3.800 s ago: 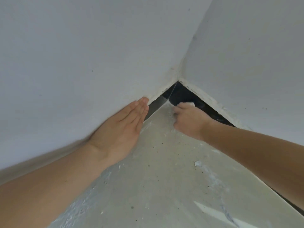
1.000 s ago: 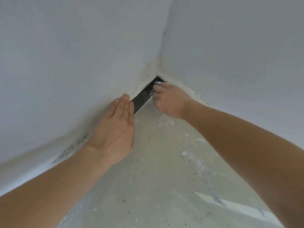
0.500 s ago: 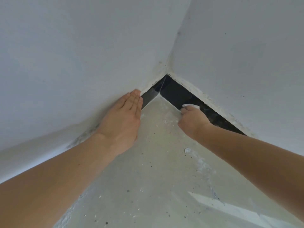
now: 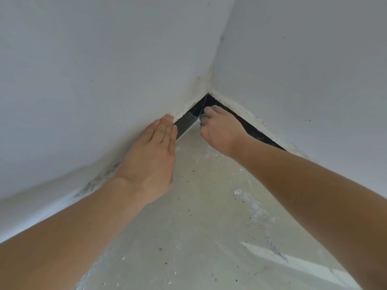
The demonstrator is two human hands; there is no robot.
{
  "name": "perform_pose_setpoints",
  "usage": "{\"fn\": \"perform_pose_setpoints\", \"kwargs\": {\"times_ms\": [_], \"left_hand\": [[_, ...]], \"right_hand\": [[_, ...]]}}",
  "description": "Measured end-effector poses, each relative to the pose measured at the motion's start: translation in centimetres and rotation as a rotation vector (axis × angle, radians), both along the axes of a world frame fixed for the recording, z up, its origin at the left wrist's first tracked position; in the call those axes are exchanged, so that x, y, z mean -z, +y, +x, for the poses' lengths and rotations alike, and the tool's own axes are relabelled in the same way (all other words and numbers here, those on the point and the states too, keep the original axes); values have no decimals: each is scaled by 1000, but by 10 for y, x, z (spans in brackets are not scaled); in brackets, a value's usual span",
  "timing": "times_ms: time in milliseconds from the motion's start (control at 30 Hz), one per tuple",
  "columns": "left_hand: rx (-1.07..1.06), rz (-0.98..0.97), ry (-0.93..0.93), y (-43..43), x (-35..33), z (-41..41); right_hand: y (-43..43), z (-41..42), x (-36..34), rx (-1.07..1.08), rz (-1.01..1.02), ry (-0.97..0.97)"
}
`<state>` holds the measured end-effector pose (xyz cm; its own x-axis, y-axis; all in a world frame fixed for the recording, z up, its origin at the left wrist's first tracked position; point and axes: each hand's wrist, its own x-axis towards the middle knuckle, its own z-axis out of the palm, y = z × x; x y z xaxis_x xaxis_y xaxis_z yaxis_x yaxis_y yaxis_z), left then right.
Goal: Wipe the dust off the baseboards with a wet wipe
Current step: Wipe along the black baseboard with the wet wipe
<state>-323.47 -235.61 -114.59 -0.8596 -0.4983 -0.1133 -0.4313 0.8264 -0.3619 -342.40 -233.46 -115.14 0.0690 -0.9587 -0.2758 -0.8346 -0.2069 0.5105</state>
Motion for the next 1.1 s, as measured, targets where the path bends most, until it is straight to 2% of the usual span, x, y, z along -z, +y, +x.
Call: {"fn": "perform_pose_setpoints", "kwargs": {"times_ms": [100,200,300,400,433,500,633,700,767,867,900,967,1100], "left_hand": [[34,-35,-3,-1,1,1],[39,-29,-40,-2,0,1],[31,-14,-45,-4,0,1],[31,-18,-38,-4,-1,2],[28,-20,-28,-4,-1,1],[23,-19,-10,-2,1,0],[47,-29,87,-2,3,1],[63,-50,148,-3,1,1],[37,-18,120,-2,1,2],[4,7,194,-6,3,-2],[0,38,201,-8,5,-2],[-6,107,204,-8,4,-1],[-34,166,193,-7,3,-2]], "right_hand": [[9,-6,0,-69,110,125],[30,-9,-2,3,252,132],[47,-7,4,228,332,64],[56,-4,-3,586,363,-53],[56,-2,-9,647,333,-120],[48,2,-20,712,144,-340],[16,10,-21,934,-393,-990],[3,14,-20,1091,-602,-1249],[-7,21,-19,1327,-758,-1513],[-17,37,-14,1606,-888,-2012],[-20,41,-12,1690,-920,-2093],[-22,49,-6,1786,-916,-2127],[1,73,19,1675,-699,-2117]]}}
